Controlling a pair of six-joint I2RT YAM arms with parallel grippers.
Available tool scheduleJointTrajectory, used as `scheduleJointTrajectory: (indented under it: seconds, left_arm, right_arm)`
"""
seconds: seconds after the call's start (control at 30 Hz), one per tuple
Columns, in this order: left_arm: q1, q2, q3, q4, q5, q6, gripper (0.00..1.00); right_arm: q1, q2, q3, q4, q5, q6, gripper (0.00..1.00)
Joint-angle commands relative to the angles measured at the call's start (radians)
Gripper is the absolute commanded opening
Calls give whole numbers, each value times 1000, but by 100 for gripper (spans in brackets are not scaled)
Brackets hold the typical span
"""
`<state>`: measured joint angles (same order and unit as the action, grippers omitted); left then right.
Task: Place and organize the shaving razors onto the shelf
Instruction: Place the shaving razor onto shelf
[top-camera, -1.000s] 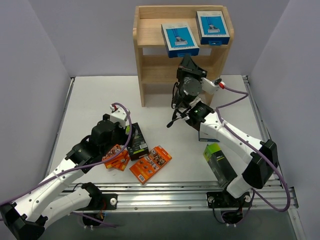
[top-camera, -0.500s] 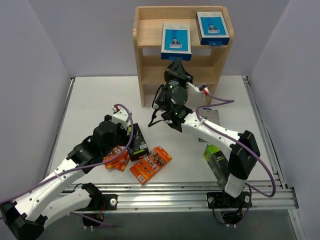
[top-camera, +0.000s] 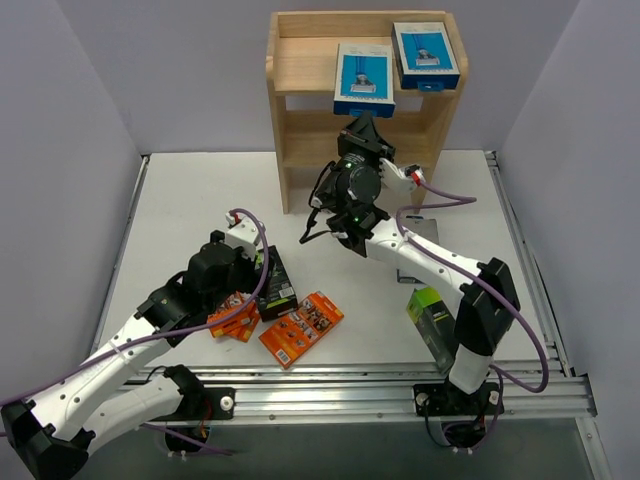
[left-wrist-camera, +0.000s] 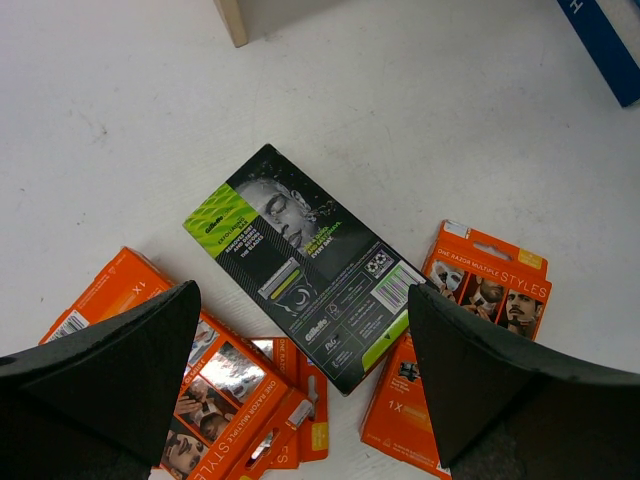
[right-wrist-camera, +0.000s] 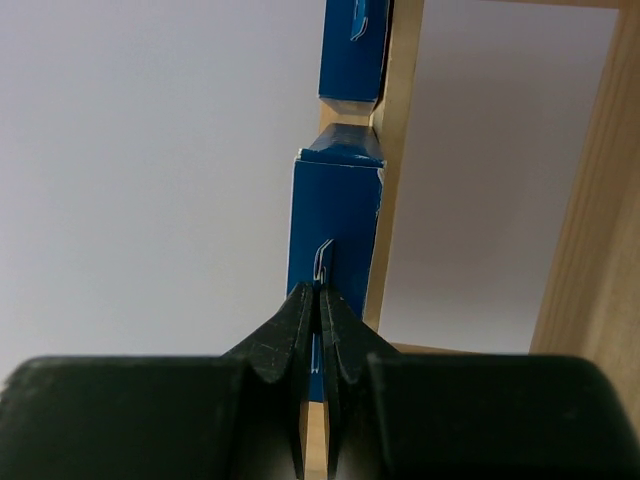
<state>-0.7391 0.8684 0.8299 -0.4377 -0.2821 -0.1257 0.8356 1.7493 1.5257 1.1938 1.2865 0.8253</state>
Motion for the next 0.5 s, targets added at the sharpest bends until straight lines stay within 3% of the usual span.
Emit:
scheduleJointTrajectory:
  seconds: [0.0, 0.47]
  left_arm:
    - [-6, -3, 6, 27, -11, 11, 94]
    - [-5, 1, 5, 25, -28, 12, 94]
  right_arm:
    - [-33, -60, 48, -83, 7, 104, 0]
    - [-92, -39, 128, -255, -49, 221, 0]
